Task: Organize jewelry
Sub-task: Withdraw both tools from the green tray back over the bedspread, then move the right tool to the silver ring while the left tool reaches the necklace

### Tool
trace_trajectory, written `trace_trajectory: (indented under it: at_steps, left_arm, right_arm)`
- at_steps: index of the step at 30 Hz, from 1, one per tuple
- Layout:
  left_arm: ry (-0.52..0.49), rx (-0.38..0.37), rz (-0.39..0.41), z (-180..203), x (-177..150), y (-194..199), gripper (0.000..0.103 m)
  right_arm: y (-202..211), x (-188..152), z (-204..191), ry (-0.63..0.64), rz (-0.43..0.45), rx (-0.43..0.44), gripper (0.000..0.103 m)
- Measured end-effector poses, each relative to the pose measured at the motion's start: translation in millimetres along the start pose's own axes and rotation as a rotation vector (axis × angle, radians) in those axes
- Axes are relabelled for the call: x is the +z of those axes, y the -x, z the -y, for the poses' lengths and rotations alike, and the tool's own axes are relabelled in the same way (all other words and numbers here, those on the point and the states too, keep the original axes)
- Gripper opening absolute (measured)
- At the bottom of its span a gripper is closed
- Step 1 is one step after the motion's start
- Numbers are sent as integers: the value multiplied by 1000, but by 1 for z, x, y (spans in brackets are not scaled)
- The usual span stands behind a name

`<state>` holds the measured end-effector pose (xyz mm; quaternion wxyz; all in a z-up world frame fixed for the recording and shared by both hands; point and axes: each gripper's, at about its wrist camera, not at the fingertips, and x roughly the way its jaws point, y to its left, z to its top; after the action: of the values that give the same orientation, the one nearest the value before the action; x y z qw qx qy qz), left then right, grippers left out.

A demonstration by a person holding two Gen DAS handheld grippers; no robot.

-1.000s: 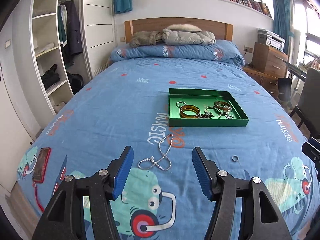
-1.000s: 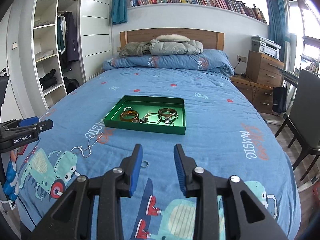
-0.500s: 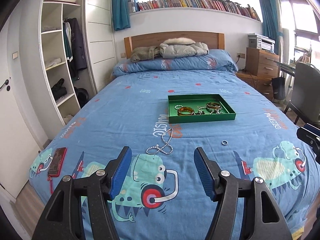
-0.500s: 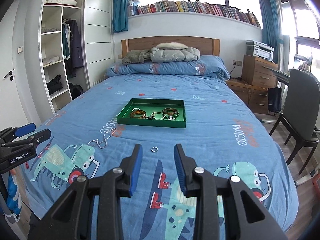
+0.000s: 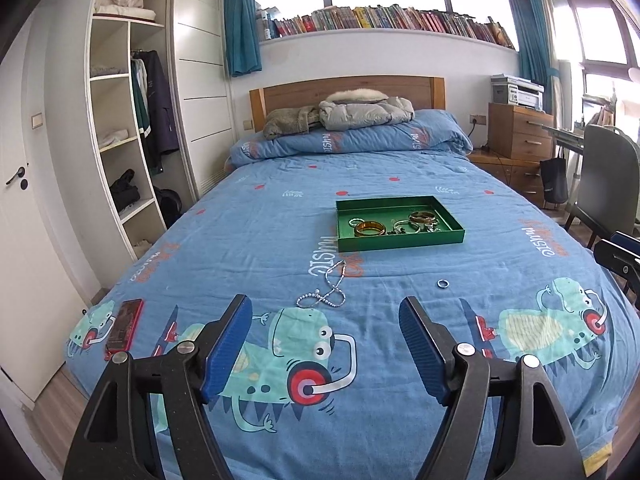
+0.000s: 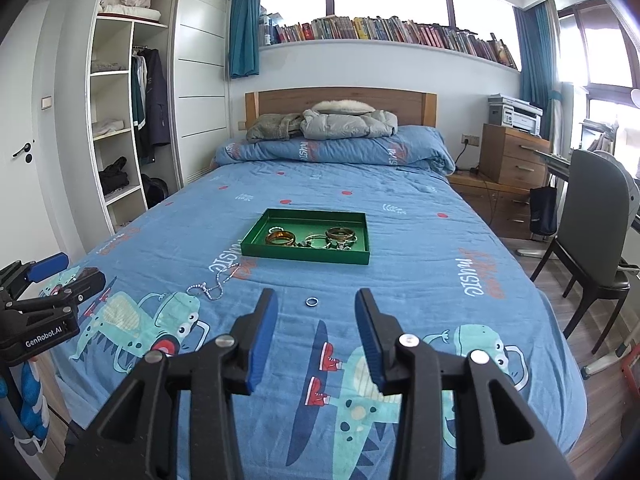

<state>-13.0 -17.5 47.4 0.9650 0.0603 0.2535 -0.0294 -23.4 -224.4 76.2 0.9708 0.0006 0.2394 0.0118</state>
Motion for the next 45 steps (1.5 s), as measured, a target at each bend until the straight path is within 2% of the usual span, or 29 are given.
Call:
trace_trajectory:
  at_steps: [9, 16, 21, 33, 38, 40, 45]
  left_arm:
    - [-20, 1, 4, 10, -4, -3, 80]
    - [9, -23, -7, 8, -11, -13, 80]
    - [-6, 0, 11, 9, -13, -16, 80]
    - [-10, -22, -49, 11, -18, -35, 80]
    - [-24, -20, -75, 14, -22, -45, 80]
    - [-32, -24, -82, 16, -24, -50, 80]
    - [-42, -28, -106, 18, -28, -64, 81]
  right_arm:
    - [-6, -8, 8, -29, -9, -9, 39]
    - [-14, -17, 10, -47, -1, -13, 49]
    - [-20, -22, 18, -91, 26, -3, 52]
    - [-41, -32, 21, -111, 38, 26, 73]
    - [-51, -37, 21, -123, 34, 45, 76]
    - [-56, -40, 21, -126, 37, 59, 80]
    - [-69, -45, 16, -114, 10, 91, 82]
